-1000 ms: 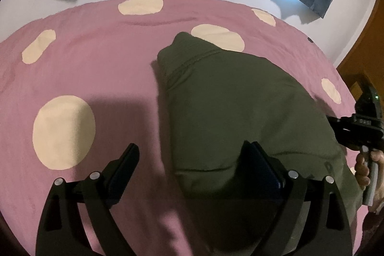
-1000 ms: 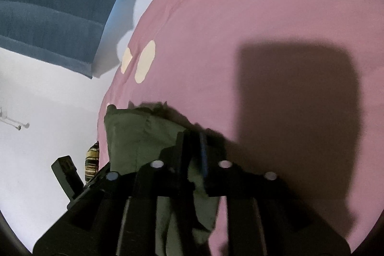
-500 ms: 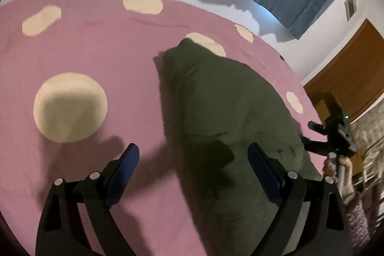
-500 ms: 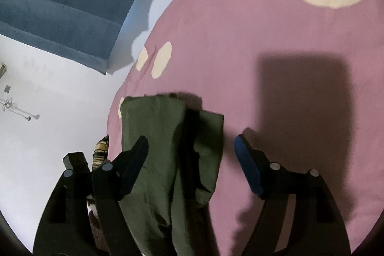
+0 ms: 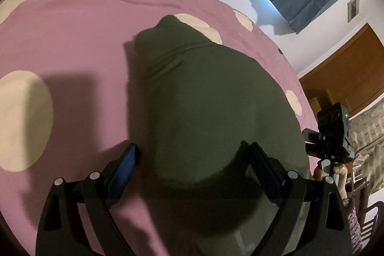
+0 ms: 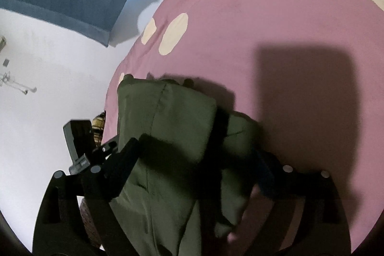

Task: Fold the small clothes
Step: 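Grasp the bundle end with the right gripper and fold it over while the left gripper holds the bundle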

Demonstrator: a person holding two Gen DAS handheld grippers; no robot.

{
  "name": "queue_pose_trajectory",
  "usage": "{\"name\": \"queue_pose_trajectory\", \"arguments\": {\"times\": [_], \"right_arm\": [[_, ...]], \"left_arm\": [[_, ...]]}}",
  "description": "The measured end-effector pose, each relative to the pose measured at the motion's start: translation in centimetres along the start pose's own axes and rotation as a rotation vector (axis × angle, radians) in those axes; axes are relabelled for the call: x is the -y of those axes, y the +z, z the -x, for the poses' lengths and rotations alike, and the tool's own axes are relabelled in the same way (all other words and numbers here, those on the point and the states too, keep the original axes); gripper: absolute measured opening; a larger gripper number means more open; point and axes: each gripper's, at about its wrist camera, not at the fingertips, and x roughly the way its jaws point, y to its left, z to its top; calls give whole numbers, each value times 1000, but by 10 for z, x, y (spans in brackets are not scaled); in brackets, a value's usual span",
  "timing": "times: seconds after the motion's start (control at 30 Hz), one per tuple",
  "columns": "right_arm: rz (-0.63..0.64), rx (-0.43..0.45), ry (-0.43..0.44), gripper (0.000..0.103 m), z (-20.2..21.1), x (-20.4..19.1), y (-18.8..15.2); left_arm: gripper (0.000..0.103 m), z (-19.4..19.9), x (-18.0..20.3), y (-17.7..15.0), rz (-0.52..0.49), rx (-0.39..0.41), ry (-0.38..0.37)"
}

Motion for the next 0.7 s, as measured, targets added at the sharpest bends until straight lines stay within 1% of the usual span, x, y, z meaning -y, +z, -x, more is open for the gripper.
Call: {"name": "queue_pose_trajectory", "arguments": {"times": [0.03, 0.1, 0.13, 0.17, 0.2, 0.3, 0.37, 0.53, 0.6, 0.67, 0.7], "right_arm": [[9, -4, -3, 87, -1, -1, 0], [25, -7, -18, 74, -4, -6, 2], [31, -13, -22, 58, -6, -7, 2], [30, -24, -3, 50, -8, -7, 2], [26, -25, 1, 49, -9, -7, 1], [60, -16, -23, 36, -7, -10, -1], [39, -9, -14, 28, -5, -5, -2], [-9, 10, 28, 28, -3, 5, -4], [-26, 24, 44, 33, 1, 4, -6], [-57, 43, 53, 49, 8, 4, -9], [-67, 53, 54, 53, 12, 5, -12]], "left_arm": [[91, -2, 1, 1, -5, 1, 6], [88, -5, 8, 3, -30, 6, 26], [85, -5, 13, 3, -50, 7, 35], [83, -7, 17, 3, -68, 6, 55], [81, -7, 20, 3, -82, 5, 66], [79, -10, 24, 3, -120, -4, 98], [79, -11, 25, 3, -135, -9, 112], [79, -9, 23, 3, -139, -15, 110], [80, -5, 23, 5, -121, -10, 96], [80, 3, 20, 3, -91, -9, 74], [83, 9, 19, 0, -76, -11, 59]]}}
